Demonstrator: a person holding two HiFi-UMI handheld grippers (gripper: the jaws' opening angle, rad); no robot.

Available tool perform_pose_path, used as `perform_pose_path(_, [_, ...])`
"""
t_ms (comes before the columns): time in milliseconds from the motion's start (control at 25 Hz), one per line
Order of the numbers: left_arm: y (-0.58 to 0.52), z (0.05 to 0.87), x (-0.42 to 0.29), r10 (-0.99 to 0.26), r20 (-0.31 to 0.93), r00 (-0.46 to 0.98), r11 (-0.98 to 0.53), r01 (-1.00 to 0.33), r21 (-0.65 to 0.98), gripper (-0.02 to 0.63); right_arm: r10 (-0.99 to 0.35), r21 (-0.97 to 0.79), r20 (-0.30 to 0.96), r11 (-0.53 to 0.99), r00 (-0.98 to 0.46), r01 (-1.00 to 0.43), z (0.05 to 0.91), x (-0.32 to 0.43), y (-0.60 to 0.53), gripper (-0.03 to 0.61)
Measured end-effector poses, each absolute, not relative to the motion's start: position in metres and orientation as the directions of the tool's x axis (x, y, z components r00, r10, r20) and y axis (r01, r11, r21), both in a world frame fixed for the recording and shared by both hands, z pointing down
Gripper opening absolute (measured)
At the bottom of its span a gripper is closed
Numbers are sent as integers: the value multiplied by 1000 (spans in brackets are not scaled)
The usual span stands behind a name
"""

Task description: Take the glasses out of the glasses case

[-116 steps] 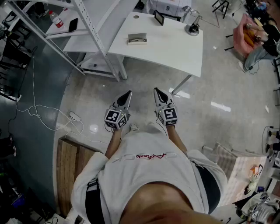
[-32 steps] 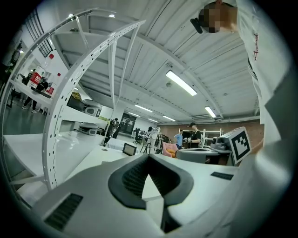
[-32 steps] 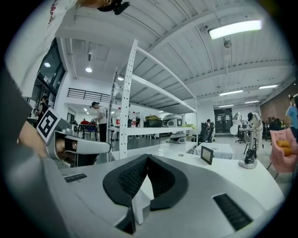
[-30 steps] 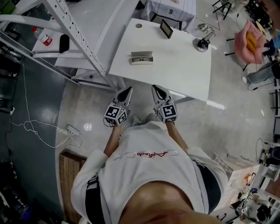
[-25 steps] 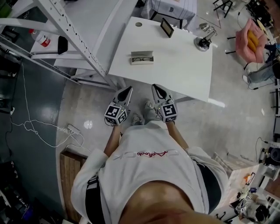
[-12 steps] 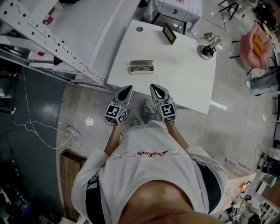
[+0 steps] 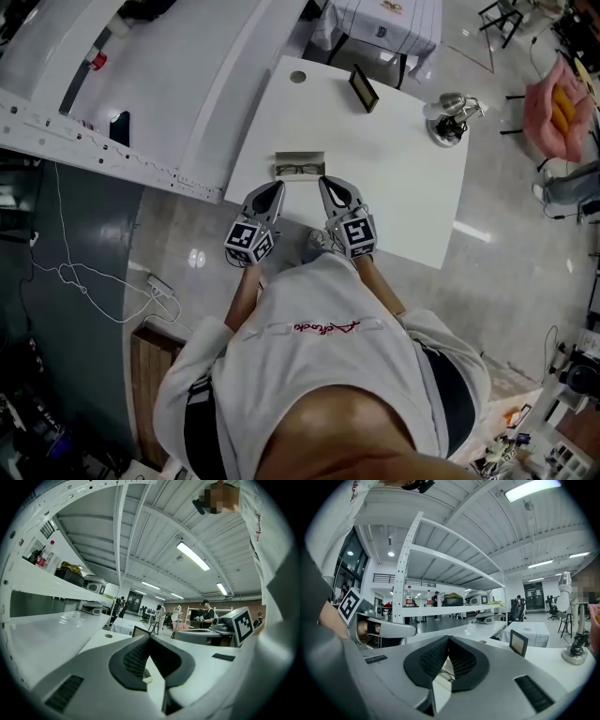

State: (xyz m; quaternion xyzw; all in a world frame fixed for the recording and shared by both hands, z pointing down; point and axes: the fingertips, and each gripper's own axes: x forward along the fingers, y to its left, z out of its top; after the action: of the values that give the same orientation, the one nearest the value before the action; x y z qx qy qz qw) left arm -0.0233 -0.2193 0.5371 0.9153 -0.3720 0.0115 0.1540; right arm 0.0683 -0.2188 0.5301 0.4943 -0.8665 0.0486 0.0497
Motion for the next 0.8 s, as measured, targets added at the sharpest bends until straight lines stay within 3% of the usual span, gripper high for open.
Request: perform_pose_path(800, [-254,562,-6,-697,212,685,-623,-725,294,0,-792,-91,194,573,-579,-814,556,80,-255,18])
